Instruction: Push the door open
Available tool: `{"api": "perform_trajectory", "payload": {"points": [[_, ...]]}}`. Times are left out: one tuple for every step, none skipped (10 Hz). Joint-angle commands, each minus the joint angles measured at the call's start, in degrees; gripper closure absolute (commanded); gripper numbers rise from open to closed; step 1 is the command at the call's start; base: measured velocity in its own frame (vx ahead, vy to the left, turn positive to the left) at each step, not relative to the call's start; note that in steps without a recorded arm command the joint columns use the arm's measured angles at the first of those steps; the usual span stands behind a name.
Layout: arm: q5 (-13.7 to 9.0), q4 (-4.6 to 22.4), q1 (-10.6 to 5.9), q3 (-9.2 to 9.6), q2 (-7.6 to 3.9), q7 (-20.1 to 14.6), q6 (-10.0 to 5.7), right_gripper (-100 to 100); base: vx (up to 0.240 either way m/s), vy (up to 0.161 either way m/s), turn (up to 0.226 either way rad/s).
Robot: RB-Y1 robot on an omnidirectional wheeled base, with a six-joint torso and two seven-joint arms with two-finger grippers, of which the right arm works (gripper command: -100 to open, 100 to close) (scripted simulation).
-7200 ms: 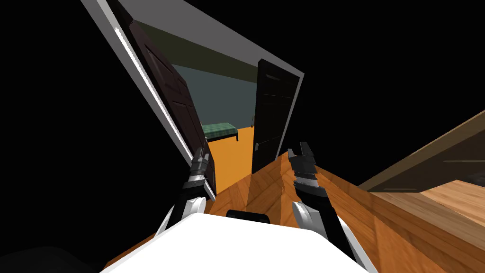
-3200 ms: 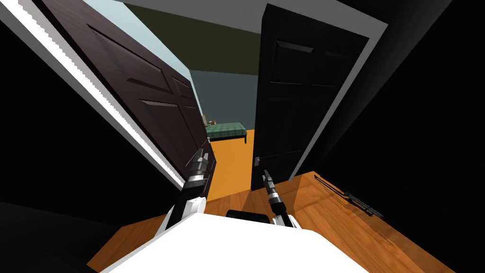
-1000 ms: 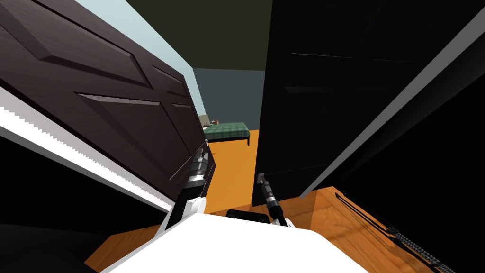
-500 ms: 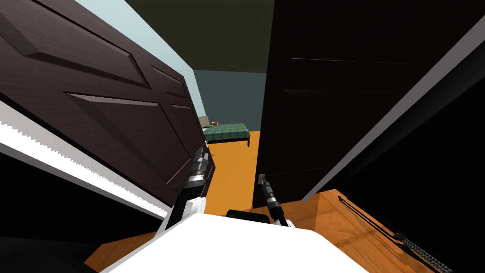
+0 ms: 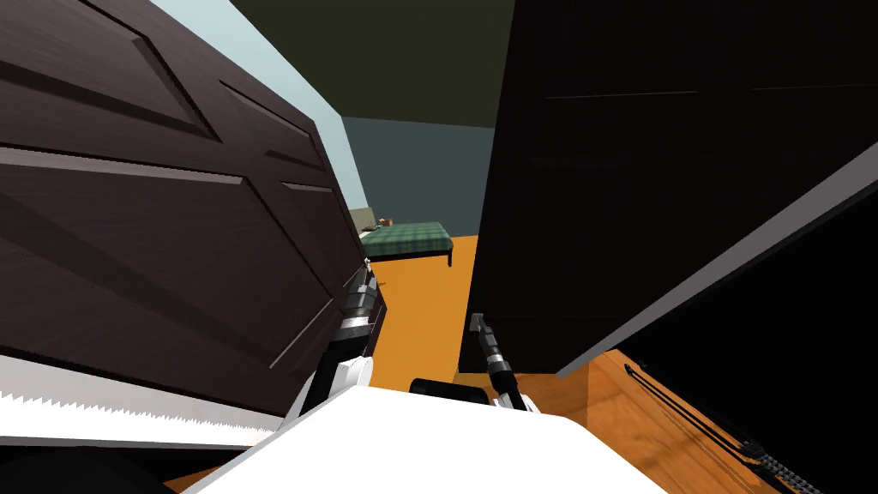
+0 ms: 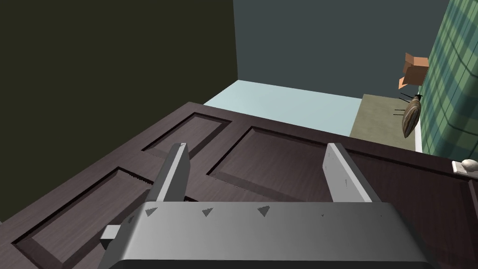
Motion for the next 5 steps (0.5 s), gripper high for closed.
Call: {"api": "perform_trajectory", "payload": {"points": [[-0.78, 0.49, -0.62, -1.92, -0.91, 0.15, -0.12, 100, 0.141, 0.09, -0.045], [-0.94, 0.62, -0.76, -2.33, -0.94, 0.28, -0.12, 100, 0.133, 0.078, -0.05], [-1.11, 0.76, -0.9, -2.77, -0.94, 0.41, -0.11, 100, 0.107, 0.054, -0.05], [-1.46, 1.04, -1.18, -3.66, -0.94, 0.68, -0.11, 100, 0.125, 0.075, -0.102], [-1.82, 1.32, -1.47, -4.56, -0.9, 0.96, -0.1, 100, 0.166, 0.081, -0.116]]}}
